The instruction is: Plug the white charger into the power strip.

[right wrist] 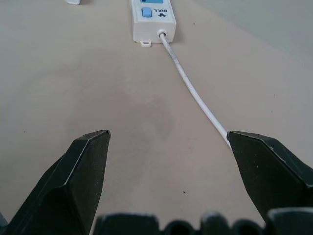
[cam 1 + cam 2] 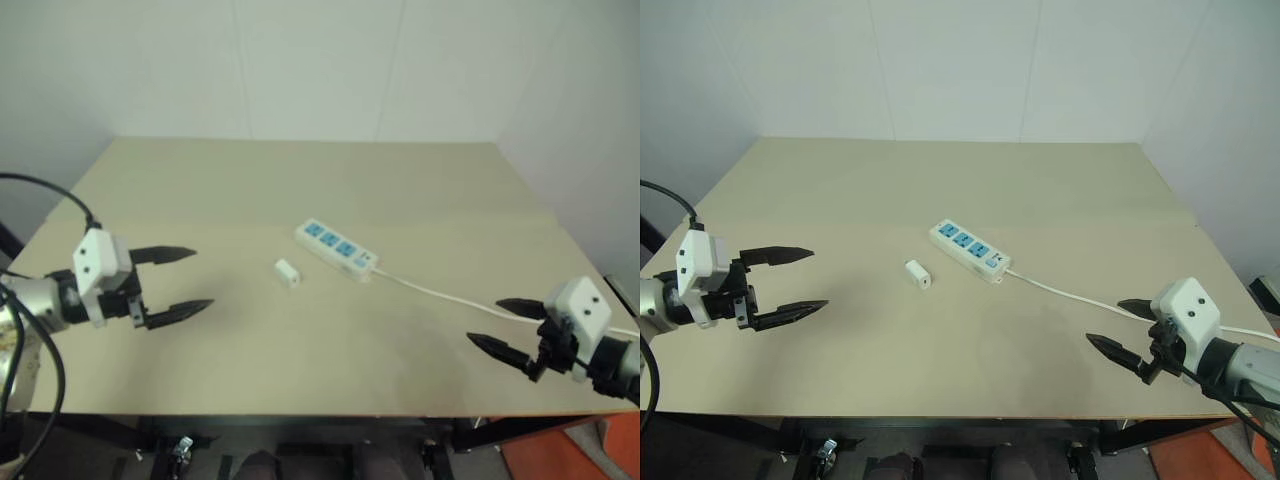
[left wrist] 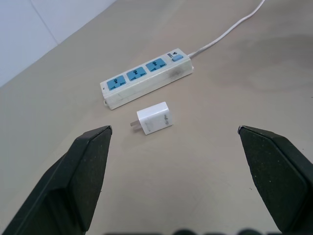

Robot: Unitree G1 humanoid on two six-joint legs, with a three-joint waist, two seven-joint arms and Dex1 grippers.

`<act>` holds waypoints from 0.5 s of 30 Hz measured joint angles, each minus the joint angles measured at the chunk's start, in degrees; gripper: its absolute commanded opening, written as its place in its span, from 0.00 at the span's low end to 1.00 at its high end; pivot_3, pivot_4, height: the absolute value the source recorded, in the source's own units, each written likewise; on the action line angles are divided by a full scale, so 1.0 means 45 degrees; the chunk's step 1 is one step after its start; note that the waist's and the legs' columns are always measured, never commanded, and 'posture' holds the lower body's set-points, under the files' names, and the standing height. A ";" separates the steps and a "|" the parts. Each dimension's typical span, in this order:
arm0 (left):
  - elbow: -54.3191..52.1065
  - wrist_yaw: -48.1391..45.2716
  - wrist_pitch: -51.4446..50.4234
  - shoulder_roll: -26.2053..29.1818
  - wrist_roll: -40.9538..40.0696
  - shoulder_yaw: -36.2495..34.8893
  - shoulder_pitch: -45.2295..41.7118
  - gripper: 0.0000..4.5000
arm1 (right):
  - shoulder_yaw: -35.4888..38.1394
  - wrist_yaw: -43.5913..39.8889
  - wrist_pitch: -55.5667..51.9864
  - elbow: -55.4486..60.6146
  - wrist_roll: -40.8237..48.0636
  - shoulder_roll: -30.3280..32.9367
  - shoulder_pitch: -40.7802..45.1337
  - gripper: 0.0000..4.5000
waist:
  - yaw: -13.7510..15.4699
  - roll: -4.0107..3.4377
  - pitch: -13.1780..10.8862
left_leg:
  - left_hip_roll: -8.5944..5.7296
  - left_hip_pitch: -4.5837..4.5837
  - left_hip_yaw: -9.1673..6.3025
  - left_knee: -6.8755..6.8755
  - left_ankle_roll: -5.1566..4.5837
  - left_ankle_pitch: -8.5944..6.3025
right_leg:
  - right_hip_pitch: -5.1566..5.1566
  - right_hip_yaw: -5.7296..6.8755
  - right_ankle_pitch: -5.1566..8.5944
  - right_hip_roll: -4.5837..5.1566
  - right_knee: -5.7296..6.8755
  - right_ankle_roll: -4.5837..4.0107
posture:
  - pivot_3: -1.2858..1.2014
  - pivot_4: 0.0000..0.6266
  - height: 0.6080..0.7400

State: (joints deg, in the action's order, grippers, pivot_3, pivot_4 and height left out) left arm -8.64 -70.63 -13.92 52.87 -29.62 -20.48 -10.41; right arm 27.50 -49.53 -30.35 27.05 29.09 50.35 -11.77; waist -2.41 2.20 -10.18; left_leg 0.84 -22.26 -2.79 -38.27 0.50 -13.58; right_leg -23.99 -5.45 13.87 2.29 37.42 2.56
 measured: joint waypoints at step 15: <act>0.0258 0.0092 0.0040 -0.0034 0.0055 0.0332 -0.0211 1.00 | -0.0400 0.0031 0.0007 0.0076 -0.0316 -0.0106 0.0191 1.00 | -0.0005 0.0000 0.0000 | 0.0000 -0.0001 0.0000 0.0000 0.0000 0.0000 | 0.0000 0.0000 0.0000 0.0000 0.0000 0.0000 | 0.52 0.24 1.00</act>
State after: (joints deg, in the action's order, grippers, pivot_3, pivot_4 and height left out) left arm -7.48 -70.21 -13.74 52.72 -29.37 -18.98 -11.36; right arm 25.70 -49.39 -30.32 27.40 27.67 49.87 -10.90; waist -2.43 2.20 -10.18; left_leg 0.85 -22.26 -2.80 -38.27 0.50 -13.58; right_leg -23.99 -5.45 13.87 2.29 37.42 2.56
